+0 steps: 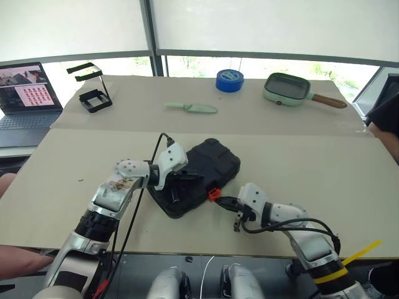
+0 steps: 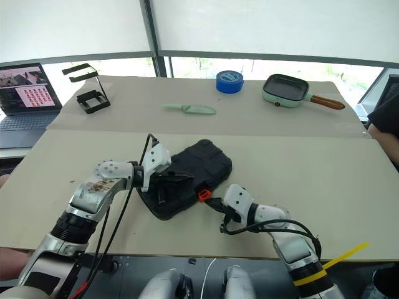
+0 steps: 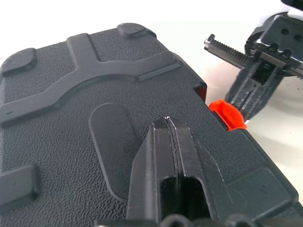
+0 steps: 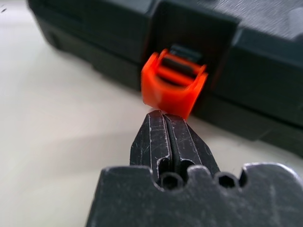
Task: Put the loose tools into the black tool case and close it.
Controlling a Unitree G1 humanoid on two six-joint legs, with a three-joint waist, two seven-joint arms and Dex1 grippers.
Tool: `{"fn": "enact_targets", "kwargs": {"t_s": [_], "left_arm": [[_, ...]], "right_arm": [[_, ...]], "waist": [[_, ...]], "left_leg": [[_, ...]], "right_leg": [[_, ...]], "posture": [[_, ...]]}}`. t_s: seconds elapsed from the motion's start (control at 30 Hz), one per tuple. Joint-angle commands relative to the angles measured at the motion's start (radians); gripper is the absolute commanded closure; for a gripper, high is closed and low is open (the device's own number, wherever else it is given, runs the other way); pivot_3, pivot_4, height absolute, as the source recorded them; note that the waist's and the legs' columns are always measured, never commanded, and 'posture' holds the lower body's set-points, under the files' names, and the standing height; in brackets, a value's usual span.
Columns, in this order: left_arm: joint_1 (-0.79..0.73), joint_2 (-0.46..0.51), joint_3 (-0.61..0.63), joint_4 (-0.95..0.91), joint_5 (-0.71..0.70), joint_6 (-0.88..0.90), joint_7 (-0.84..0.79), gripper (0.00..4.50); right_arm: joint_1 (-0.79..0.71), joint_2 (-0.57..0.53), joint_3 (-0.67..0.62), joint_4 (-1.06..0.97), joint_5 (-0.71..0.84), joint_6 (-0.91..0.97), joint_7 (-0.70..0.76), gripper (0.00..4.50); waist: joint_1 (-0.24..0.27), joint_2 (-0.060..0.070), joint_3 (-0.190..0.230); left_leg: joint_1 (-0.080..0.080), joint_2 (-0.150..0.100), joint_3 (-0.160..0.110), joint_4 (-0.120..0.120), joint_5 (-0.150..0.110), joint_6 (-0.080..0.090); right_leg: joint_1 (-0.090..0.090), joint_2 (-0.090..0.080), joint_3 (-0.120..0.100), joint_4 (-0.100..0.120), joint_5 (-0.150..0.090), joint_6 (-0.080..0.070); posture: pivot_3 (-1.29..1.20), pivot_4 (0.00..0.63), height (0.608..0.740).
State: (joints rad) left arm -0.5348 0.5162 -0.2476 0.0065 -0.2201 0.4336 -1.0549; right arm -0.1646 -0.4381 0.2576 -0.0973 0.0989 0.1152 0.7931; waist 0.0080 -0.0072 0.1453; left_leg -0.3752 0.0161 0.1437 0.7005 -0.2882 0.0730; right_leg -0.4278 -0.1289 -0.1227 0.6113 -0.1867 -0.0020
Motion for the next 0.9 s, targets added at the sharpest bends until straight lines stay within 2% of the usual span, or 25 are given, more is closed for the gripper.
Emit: {"fn": "enact_targets", "kwargs": {"t_s": [0.03,0.43,0.7,0.9], "left_arm": [[0.040,0.017,-0.041,0.071,0.034,0.052,0.000,4.48],[0.058,0.021,-0.045,0.068,0.031,0.077,0.004,4.48],[0.071,0.021,-0.051,0.062,0.030,0.082,0.003,4.48],[0.083,0.031,-0.045,0.048,0.024,0.084,0.002,4.48]], "right_arm": [[-0.026,0.049,-0.020,0.006,0.010,-0.068,-0.038,4.50],[-0.016,0.039,-0.073,-0.094,0.088,-0.049,0.000,4.50],[-0.033,0.038,-0.049,-0.094,0.090,-0.020,0.019,4.50],[-0.055,0.046,-0.061,-0.161,0.133,0.062,0.021,4.50]], "waist": [[-0.003,0.000,0.000],[-0.007,0.000,0.000],[-0.008,0.000,0.000],[-0.012,0.000,0.000]], "left_leg": [[0.000,0.000,0.000,-0.001,0.000,0.000],[0.002,0.000,0.000,-0.003,-0.002,-0.004],[0.002,0.000,0.000,-0.004,-0.003,-0.003],[0.003,0.001,0.000,-0.005,-0.004,-0.003]], "right_leg": [[0.000,0.000,0.000,0.000,0.000,0.000],[0.000,0.000,0.000,0.000,0.000,0.000],[0.000,0.000,0.001,0.000,0.000,0.000],[0.000,0.000,0.001,0.000,-0.001,-0.001]], "posture": [[0.00,0.150,0.740],[0.00,0.150,0.740],[0.00,0.150,0.740],[0.00,0.150,0.740]]}}
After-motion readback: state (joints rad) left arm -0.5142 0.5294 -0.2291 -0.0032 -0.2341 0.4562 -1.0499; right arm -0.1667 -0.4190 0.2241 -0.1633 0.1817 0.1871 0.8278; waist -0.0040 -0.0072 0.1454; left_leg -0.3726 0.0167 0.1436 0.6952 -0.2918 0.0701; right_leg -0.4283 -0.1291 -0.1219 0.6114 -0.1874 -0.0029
